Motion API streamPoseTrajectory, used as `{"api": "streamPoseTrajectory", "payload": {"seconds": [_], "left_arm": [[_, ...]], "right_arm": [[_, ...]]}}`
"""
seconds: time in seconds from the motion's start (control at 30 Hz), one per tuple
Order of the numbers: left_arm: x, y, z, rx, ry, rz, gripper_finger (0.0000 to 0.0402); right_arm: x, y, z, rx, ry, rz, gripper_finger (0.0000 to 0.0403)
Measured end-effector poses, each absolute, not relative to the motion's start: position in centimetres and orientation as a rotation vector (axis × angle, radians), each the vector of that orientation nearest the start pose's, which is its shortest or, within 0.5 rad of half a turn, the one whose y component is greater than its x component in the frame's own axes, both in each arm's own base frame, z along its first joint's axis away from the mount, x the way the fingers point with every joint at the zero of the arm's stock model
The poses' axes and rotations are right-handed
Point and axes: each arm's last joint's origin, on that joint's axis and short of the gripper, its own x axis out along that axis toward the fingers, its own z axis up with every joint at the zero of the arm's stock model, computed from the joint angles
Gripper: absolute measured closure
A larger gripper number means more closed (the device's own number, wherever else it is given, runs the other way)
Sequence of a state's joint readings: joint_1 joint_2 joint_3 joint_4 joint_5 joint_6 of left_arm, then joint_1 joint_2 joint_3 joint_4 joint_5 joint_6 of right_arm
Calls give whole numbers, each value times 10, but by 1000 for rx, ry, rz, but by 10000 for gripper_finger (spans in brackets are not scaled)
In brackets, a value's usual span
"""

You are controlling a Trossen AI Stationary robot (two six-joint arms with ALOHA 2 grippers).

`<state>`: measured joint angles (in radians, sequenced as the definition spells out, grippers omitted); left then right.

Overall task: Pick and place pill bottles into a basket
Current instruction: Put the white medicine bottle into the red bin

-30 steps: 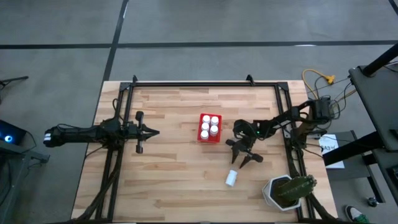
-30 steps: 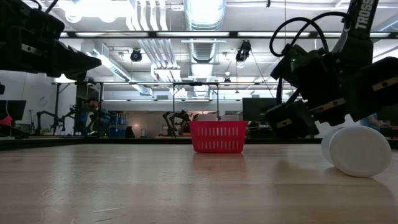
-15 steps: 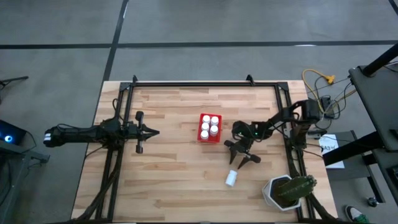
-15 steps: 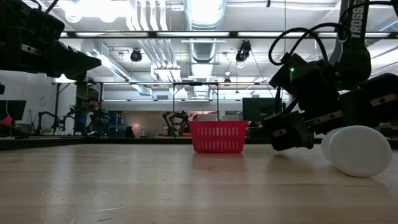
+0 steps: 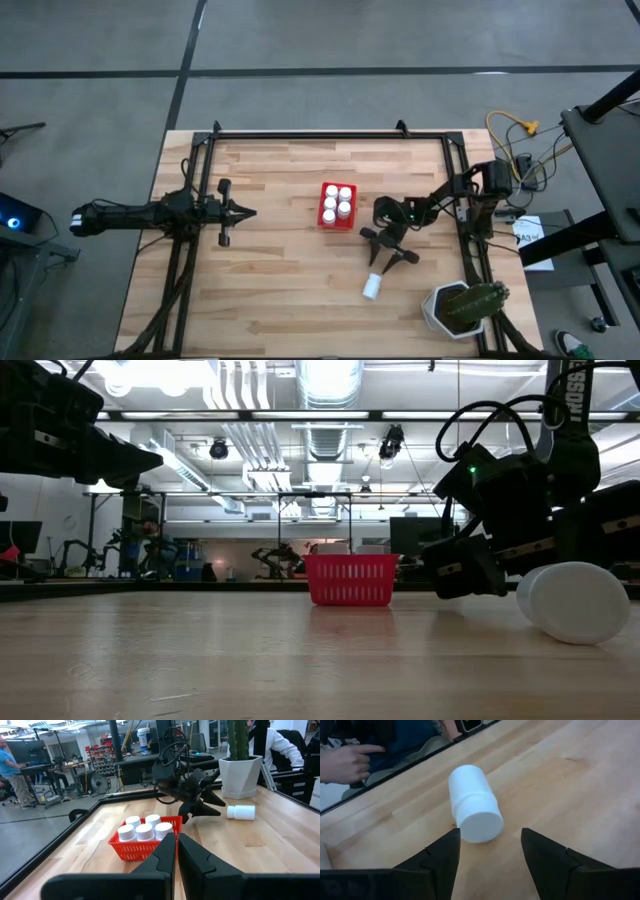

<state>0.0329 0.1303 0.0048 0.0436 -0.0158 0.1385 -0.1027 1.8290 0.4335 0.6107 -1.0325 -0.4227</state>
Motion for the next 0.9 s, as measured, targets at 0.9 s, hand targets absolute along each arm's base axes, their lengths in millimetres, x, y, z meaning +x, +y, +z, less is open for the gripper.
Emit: {"api": "streamPoseTrajectory", "payload": {"seconds": [0.9], "left_arm": [[105, 4, 159, 138, 86, 43, 400]], "right_arm": [[253, 12, 71, 49, 484, 992, 202]]}}
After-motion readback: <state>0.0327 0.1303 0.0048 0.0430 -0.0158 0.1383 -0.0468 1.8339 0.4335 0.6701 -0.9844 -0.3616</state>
